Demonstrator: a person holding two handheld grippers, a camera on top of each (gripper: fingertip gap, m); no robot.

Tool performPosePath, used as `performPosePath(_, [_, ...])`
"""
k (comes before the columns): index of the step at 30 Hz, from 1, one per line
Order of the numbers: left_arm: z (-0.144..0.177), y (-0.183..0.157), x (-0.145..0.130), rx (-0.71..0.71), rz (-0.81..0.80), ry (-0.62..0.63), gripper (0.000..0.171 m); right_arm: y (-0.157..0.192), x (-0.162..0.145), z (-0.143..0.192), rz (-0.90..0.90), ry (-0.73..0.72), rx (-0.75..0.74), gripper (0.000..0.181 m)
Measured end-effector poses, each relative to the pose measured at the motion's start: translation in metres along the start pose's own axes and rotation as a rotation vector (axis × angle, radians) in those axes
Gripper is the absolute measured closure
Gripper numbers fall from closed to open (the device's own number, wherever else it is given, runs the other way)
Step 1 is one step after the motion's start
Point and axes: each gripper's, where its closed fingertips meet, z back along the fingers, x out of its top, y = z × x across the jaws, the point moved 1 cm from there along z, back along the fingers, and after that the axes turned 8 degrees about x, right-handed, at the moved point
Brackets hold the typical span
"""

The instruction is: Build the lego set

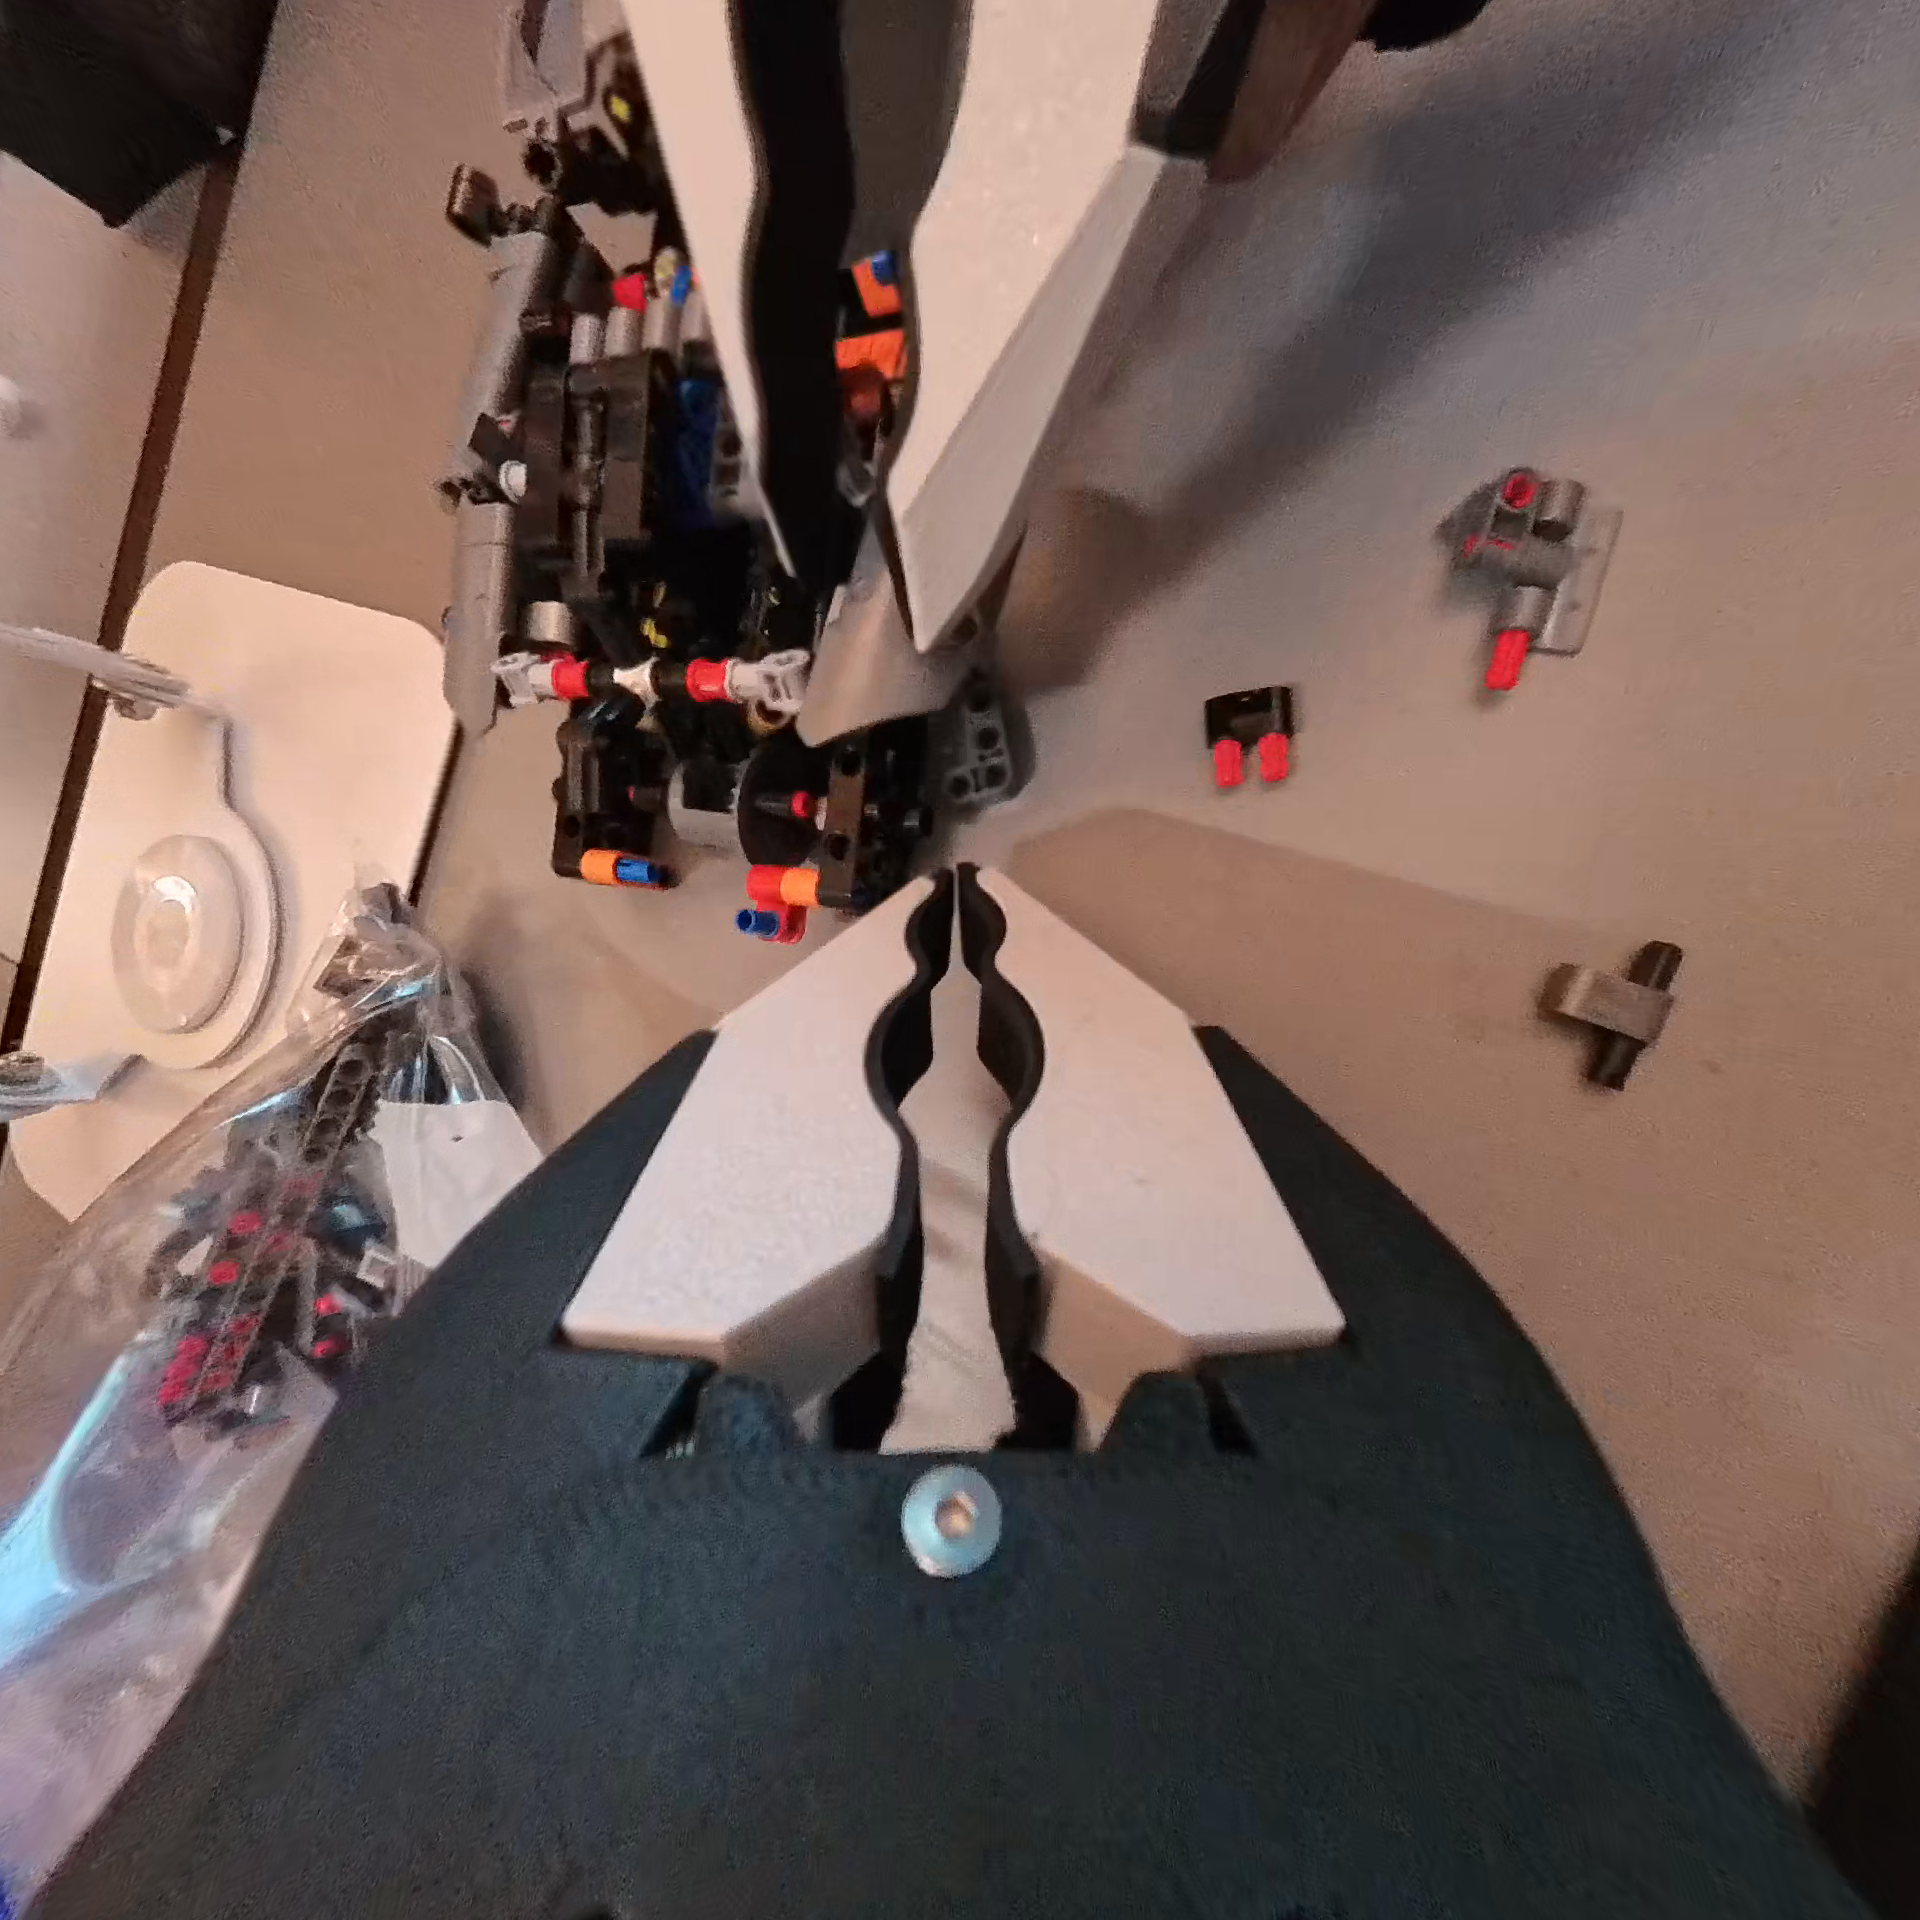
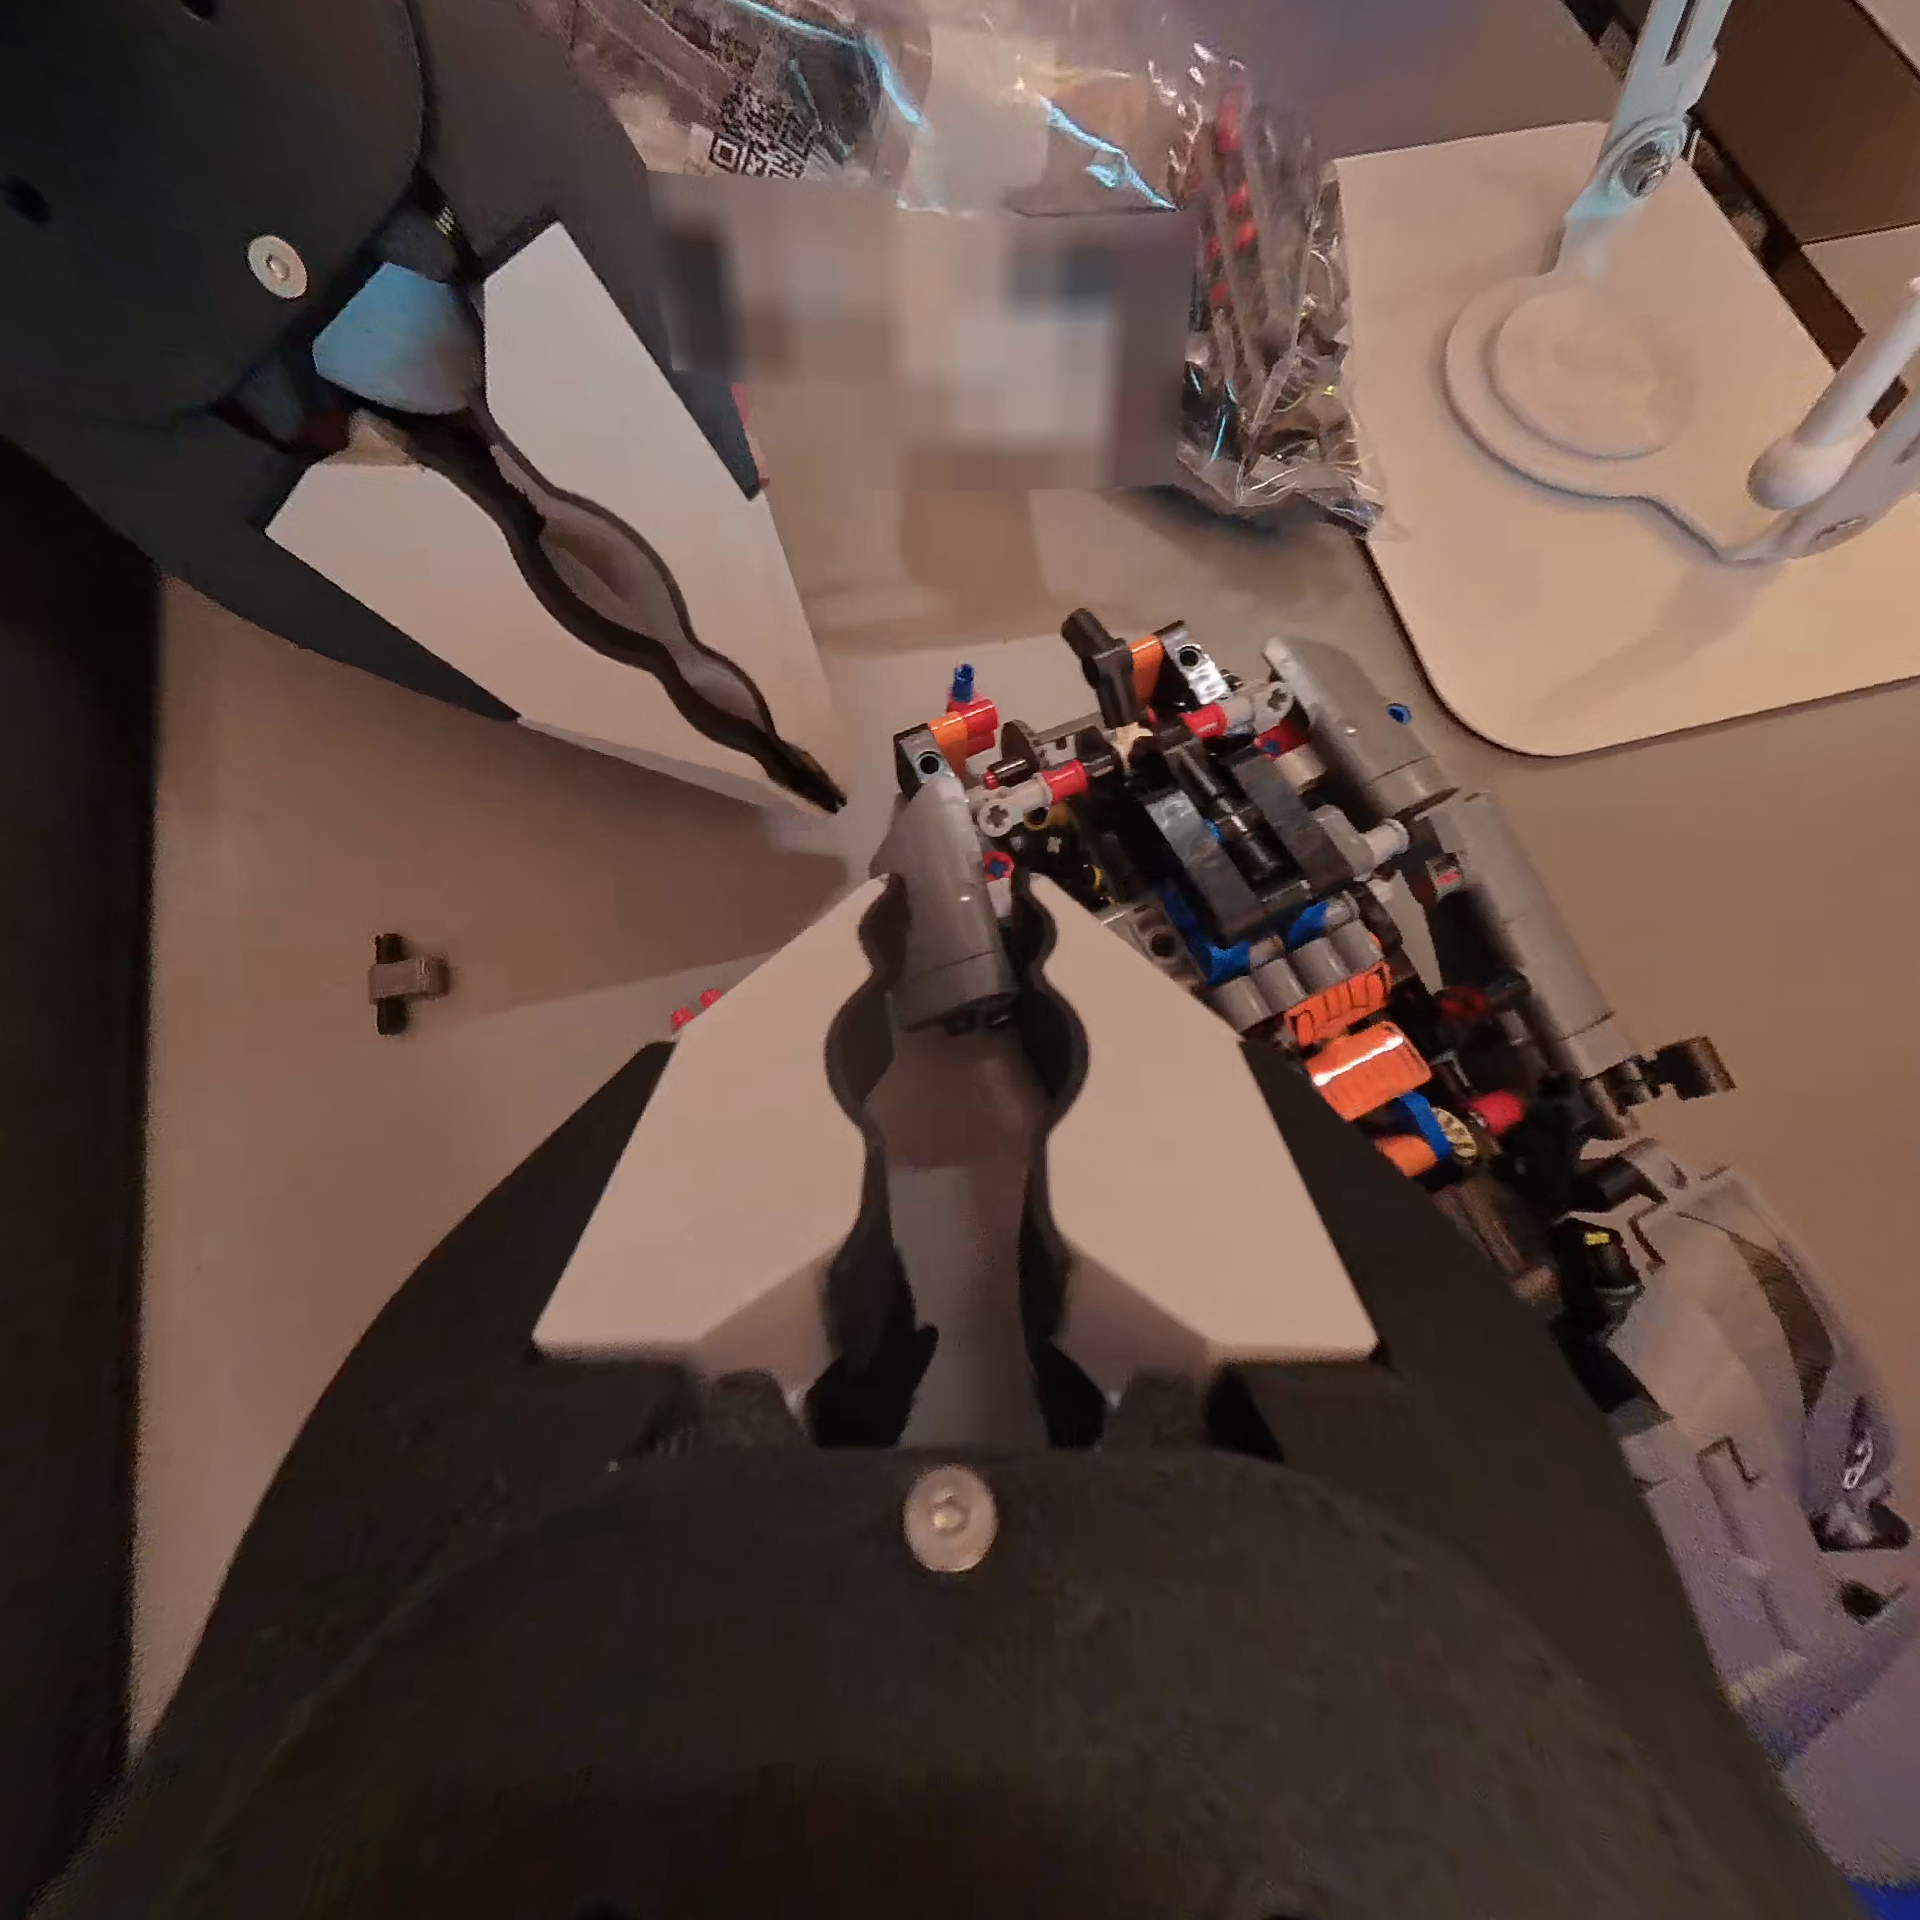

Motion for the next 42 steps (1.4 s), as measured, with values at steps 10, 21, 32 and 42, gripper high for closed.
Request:
performPosePath(10, [-0.004, 0.015, -0.002, 0.034, 0.128, -0.008, 0.143, 0.006, -0.001, 0.003, 0.01, 0.014, 0.03, 0.181])
performPosePath(21, [-0.006, 0.011, 0.001, 0.026, 0.11, -0.027, 0.136, -0.006, 0.001, 0.0, -0.031, 0.001, -0.051, 0.167])
performPosePath(32, [-0.003, 0.001, 0.007, -0.013, 0.083, -0.054, 0.136, 0.009, 0.0, 0.003, -0.018, 0.027, 0.022, 0.174])
performPosePath(42, [-0.005, -0.011, 0.014, -0.045, 0.055, -0.067, 0.127, -0.003, -0.013, -0.009, -0.067, 0.08, -0.042, 0.153])
